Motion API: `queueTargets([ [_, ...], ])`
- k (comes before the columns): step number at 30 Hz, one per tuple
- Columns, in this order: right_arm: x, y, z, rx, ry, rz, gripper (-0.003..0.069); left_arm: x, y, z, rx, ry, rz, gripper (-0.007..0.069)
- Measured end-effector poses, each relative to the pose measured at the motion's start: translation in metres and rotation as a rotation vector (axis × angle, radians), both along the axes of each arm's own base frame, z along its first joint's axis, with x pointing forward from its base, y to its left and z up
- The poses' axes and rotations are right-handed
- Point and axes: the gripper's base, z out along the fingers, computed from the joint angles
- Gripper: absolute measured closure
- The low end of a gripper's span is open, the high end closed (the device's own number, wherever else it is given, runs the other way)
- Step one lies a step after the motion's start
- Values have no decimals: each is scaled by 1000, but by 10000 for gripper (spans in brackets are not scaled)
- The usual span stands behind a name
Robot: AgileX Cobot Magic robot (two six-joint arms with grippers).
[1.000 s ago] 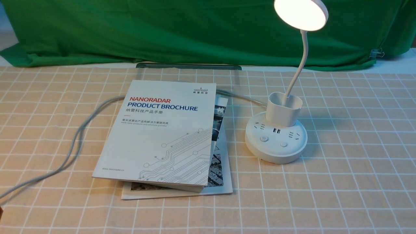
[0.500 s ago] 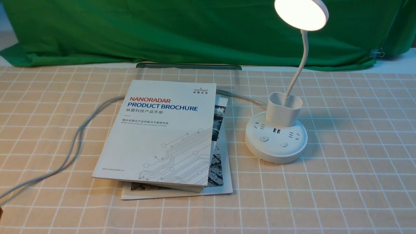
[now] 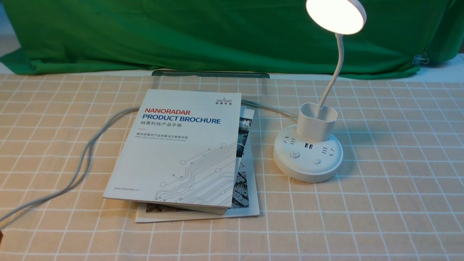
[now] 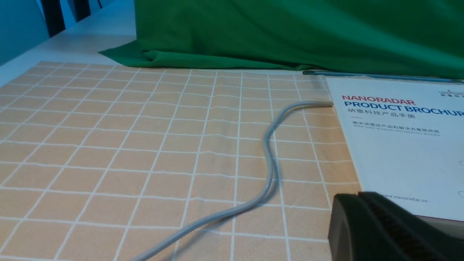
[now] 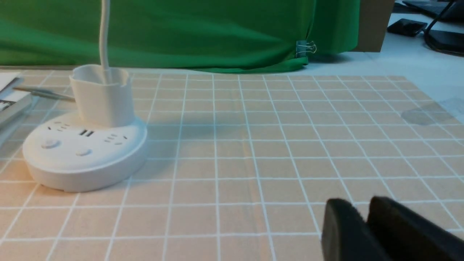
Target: Turn on the table lamp on the light coffee tablecloth with your hand.
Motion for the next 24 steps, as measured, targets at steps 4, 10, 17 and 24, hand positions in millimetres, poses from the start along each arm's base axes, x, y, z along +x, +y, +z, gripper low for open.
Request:
queueTargets([
  [4, 0, 2, 0, 0, 0, 39, 480, 0, 0, 0, 0, 0, 0, 603],
  [10, 0, 3, 0, 0, 1, 56, 477, 0, 0, 0, 0, 0, 0, 603],
  [17, 0, 3, 0, 0, 1, 56, 469, 0, 0, 0, 0, 0, 0, 603],
  [24, 0, 3, 0, 0, 2, 56, 457, 0, 0, 0, 0, 0, 0, 603],
])
